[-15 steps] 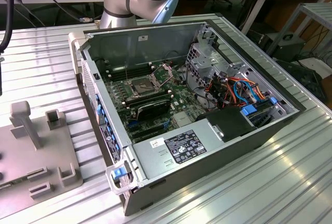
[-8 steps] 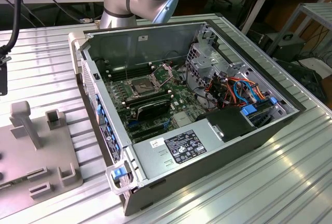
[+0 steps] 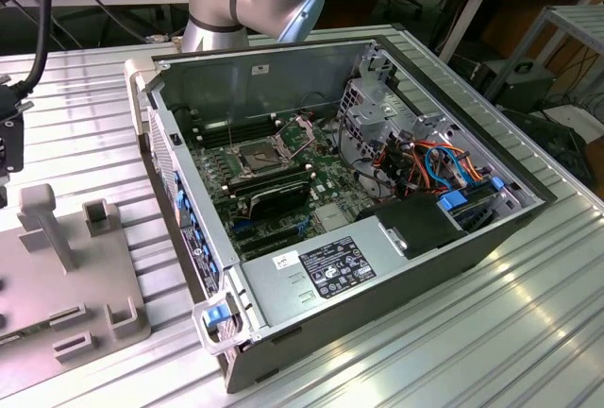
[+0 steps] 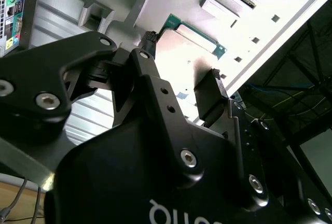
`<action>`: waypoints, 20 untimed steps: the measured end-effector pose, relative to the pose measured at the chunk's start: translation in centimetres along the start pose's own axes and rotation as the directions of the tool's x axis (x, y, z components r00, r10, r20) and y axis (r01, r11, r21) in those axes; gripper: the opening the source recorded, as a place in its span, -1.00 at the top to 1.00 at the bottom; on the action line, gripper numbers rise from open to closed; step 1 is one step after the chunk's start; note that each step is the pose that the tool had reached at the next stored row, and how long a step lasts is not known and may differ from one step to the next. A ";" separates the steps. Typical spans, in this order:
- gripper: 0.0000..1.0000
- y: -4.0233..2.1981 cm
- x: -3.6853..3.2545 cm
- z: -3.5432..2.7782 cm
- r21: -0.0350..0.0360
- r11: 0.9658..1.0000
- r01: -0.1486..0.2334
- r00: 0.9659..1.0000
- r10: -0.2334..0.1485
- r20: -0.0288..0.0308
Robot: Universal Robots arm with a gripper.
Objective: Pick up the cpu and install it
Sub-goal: 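Pick up the cpu and move it towards the insertion slot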
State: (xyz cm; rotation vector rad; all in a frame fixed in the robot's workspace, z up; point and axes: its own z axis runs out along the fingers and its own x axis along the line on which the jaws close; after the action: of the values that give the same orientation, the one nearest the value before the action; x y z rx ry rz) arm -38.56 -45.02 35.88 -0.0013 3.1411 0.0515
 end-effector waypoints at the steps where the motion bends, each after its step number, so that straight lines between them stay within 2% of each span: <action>1: -0.09 0.00 -0.07 0.00 0.000 1.000 0.000 1.000 0.000 0.000; 20: -0.09 0.00 -1.64 0.00 0.000 1.000 0.000 1.000 0.000 0.000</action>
State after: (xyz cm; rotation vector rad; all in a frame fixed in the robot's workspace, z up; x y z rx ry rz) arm -36.92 -45.02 35.88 -0.0013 3.1411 0.0514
